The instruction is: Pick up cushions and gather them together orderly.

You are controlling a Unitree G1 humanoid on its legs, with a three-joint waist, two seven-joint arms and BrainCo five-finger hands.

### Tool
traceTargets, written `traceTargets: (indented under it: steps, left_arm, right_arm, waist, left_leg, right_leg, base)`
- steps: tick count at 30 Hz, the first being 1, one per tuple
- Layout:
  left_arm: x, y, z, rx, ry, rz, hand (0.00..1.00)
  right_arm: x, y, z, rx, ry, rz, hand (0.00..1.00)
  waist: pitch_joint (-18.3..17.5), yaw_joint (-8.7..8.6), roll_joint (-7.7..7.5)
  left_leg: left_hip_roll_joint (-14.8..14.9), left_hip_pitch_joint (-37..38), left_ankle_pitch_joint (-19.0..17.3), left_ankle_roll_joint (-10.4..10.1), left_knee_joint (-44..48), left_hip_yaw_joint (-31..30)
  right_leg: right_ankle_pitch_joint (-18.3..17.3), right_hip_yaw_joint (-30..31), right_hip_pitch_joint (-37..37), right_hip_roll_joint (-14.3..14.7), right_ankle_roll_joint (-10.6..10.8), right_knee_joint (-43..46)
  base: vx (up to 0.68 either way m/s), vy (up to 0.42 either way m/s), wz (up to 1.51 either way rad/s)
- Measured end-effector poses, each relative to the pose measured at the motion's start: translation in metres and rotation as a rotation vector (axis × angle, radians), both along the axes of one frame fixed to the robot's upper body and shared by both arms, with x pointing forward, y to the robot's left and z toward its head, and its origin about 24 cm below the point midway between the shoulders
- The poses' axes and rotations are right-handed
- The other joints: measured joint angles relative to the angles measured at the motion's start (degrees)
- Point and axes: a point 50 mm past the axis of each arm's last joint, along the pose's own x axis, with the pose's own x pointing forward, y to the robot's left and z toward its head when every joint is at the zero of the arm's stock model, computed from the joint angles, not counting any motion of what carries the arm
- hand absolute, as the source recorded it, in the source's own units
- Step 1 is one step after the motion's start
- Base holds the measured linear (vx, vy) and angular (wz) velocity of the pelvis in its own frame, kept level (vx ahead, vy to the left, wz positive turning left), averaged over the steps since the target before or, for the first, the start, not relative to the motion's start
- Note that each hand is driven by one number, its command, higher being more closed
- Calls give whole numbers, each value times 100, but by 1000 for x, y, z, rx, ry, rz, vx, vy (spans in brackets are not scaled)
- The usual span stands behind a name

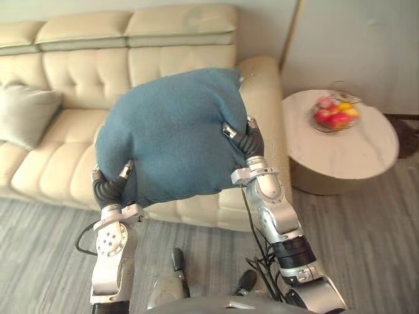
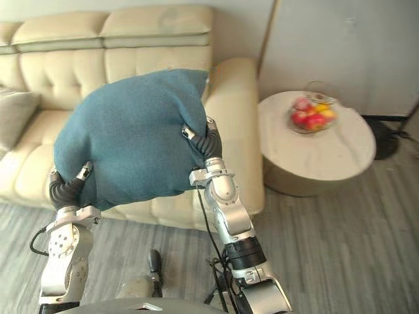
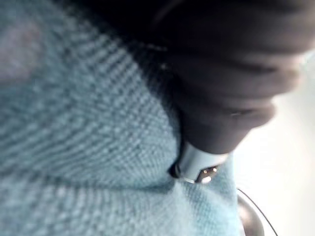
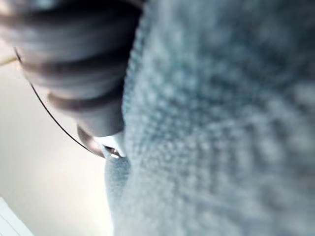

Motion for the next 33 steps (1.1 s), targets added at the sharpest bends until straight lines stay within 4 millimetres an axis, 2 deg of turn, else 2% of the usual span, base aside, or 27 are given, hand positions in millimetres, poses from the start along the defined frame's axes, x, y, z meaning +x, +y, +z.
traceTargets:
  steps: [1, 2, 3, 4, 5, 7, 8, 10, 11, 12, 13, 14, 15, 17, 18, 21, 23, 24, 25, 27, 28, 29, 30, 31, 32, 33]
  left_arm:
    - [4, -6, 1, -3, -7, -25, 100]
    - [8, -9, 0, 1, -5, -42, 100]
    - [11, -10, -4, 3, 11, -53, 100]
    - [12, -8, -6, 5, 18, -60, 100]
    - [11, -7, -6, 6, 20, -60, 100]
    - [10, -3, -7, 12, 27, -51, 100]
    - [10, -3, -7, 12, 28, -49, 100]
    - [9, -3, -8, 13, 30, -51, 100]
    - [10, -3, -8, 17, 31, -60, 100]
    - [10, -3, -9, 21, 33, -68, 100]
    - [9, -3, -10, 30, 36, -74, 100]
    - [10, -4, -11, 46, 44, -94, 100]
    - [10, -7, -14, 53, 57, -116, 100]
    - [11, -11, -16, 55, 66, -142, 100]
    - [11, -13, -16, 57, 66, -159, 100]
    - [12, -15, -16, 76, 65, -169, 100]
    - [13, -16, -15, 90, 66, -181, 100]
    - [13, -18, -14, 104, 69, -192, 100]
    - [13, -20, -15, 112, 71, -199, 100]
    - [13, -26, -14, 112, 69, -225, 100]
    - [13, -32, -14, 91, 66, -244, 100]
    - [13, -33, -14, 86, 66, -243, 100]
    - [13, -34, -14, 75, 63, -241, 100]
    - [10, -34, -16, 64, 71, -236, 100]
    - [6, -33, -18, 58, 78, -233, 100]
    - [4, -33, -17, 56, 74, -233, 100]
  right_arm:
    - [1, -7, 1, -2, -2, -25, 100]
    - [2, -11, 0, 1, 2, -44, 100]
    - [3, -12, -2, 2, 9, -58, 100]
    - [3, -11, -2, 11, 12, -58, 100]
    - [3, -9, -3, 18, 15, -56, 100]
    - [0, -3, -9, 35, 38, -53, 100]
    - [-1, -2, -12, 41, 48, -53, 100]
    - [-3, -3, -17, 46, 67, -57, 100]
    - [-3, -4, -20, 45, 80, -65, 100]
    - [-4, -6, -24, 45, 92, -70, 100]
    - [-5, -6, -26, 46, 100, -73, 100]
    - [-7, -10, -31, 48, 116, -86, 100]
    - [-9, -15, -36, 49, 133, -105, 100]
    - [-12, -22, -42, 54, 155, -130, 100]
    - [-14, -25, -45, 56, 168, -141, 100]
    - [-19, -29, -53, 75, 197, -152, 100]
    - [-23, -31, -57, 93, 213, -156, 100]
    - [-26, -32, -58, 101, 218, -161, 100]
    - [-29, -35, -59, 104, 219, -169, 100]
    - [-39, -42, -61, 113, 220, -195, 100]
    - [-47, -47, -60, 114, 214, -211, 100]
    - [-48, -47, -60, 115, 214, -212, 100]
    - [-50, -48, -56, 120, 201, -209, 100]
    - [-53, -48, -51, 124, 183, -203, 100]
    - [-57, -48, -47, 127, 167, -198, 100]
    - [-60, -48, -45, 130, 154, -194, 100]
  waist:
    - [-7, -25, 35]
    - [18, -35, -30]
    - [1, -92, -167]
    - [23, -138, -358]
    - [59, -95, -435]
    - [75, -16, -494]
    - [77, 14, -495]
    - [82, 5, -487]
    - [105, -40, -458]
    - [131, -104, -452]
    - [156, -172, -467]
    - [199, -319, -486]
    - [214, -434, -484]
    - [307, -482, -530]
    - [338, -526, -534]
    - [381, -644, -481]
    - [391, -725, -497]
    - [389, -827, -531]
    - [390, -859, -532]
    - [383, -933, -531]
    - [399, -968, -461]
    - [394, -964, -440]
    - [398, -940, -437]
    - [401, -892, -436]
    - [398, -829, -431]
    - [398, -784, -430]
  left_leg:
    - [21, 106, 535, -103, -126, 163]
    - [-109, 169, 684, -51, -217, 109]
    - [-321, 220, 688, -17, -324, 22]
    - [-570, 233, 561, 122, -279, -27]
    - [-651, 218, 413, 175, -125, 6]
    - [-798, -86, -265, 338, 725, 110]
    - [-849, -122, -407, 397, 886, 174]
    - [-975, -192, -689, 551, 1155, 312]
    - [-1023, -196, -807, 664, 1217, 354]
    - [-1044, -165, -863, 730, 1218, 344]
    - [-1059, -137, -901, 780, 1214, 296]
    - [-1092, -65, -938, 839, 1118, 102]
    - [-1156, 19, -924, 841, 961, -113]
    - [-1339, 332, -827, 785, 574, -286]
    - [-1456, 490, -793, 745, 391, -314]
    - [-1722, 870, -821, 787, -121, -360]
    - [-1840, 1115, -798, 751, -306, -517]
    - [-1940, 1272, -849, 774, -332, -663]
    - [-1981, 1381, -895, 746, -326, -748]
    - [-2041, 1660, -1157, 607, -172, -1057]
    - [-1950, 1670, -1454, 327, 359, -1143]
    - [-1882, 1564, -1542, 117, 692, -1122]
    - [-1717, 1278, -1634, -201, 1701, -1046]
    - [-1472, 1044, -1515, -401, 2761, -812]
    - [-1180, 963, -1470, -417, 3553, -592]
    - [-983, 932, -1470, -412, 3971, -508]
  right_leg:
    - [-15, -132, 75, -72, 107, 78]
    - [-38, -166, 132, -192, 202, 143]
    - [-15, -65, 197, -393, 299, 208]
    - [-84, 34, 251, -667, 505, 308]
    - [-70, 73, 254, -804, 586, 366]
    - [-141, 240, 103, -1244, 661, 797]
    - [-170, 329, 14, -1395, 646, 976]
    - [-159, 554, -294, -1747, 447, 1541]
    - [2, 720, -574, -1914, -95, 1974]
    - [176, 965, -755, -1943, -437, 2263]
    - [192, 1270, -898, -1915, -514, 2536]
    - [-416, 1934, -1101, -1579, -325, 3067]
    - [-1002, 2446, -1191, -1081, -116, 3357]
    - [-1595, 2777, -1274, -412, -14, 3487]
    - [-1735, 2711, -1309, -151, -14, 3360]
    - [-1636, 2343, -1738, 482, -65, 2565]
    - [-1307, 2008, -1886, 634, -46, 2020]
    - [-1062, 1995, -1923, 695, -138, 1757]
    - [-911, 2075, -1918, 737, -207, 1578]
    - [-471, 2268, -1696, 822, -466, 1148]
    - [-168, 2094, -1388, 765, -718, 1106]
    - [-199, 2027, -1294, 761, -754, 1100]
    - [-319, 1960, -1012, 759, -788, 965]
    - [-368, 1984, -652, 811, -793, 761]
    - [-414, 2088, -333, 886, -780, 600]
    - [-461, 2167, -169, 938, -755, 516]
  base:
    - [166, 390, 89]
    - [114, 318, 86]
    - [131, 368, 81]
    - [99, 290, 59]
    - [92, 262, 31]
    - [57, 265, -7]
    - [46, 308, -19]
    - [53, 288, -24]
    - [92, 297, -21]
    - [110, 280, -13]
    - [128, 233, 15]
    - [156, 201, 41]
    - [157, 178, 47]
    - [132, 125, 31]
    - [134, 100, 27]
    - [204, 74, 19]
    - [312, 37, 45]
    - [371, 5, 67]
    - [421, -22, 71]
    - [548, -49, 88]
    - [536, -60, 88]
    - [662, -89, 75]
    - [661, -96, 34]
    - [662, -94, 21]
    - [511, -73, -6]
    - [448, -47, -28]
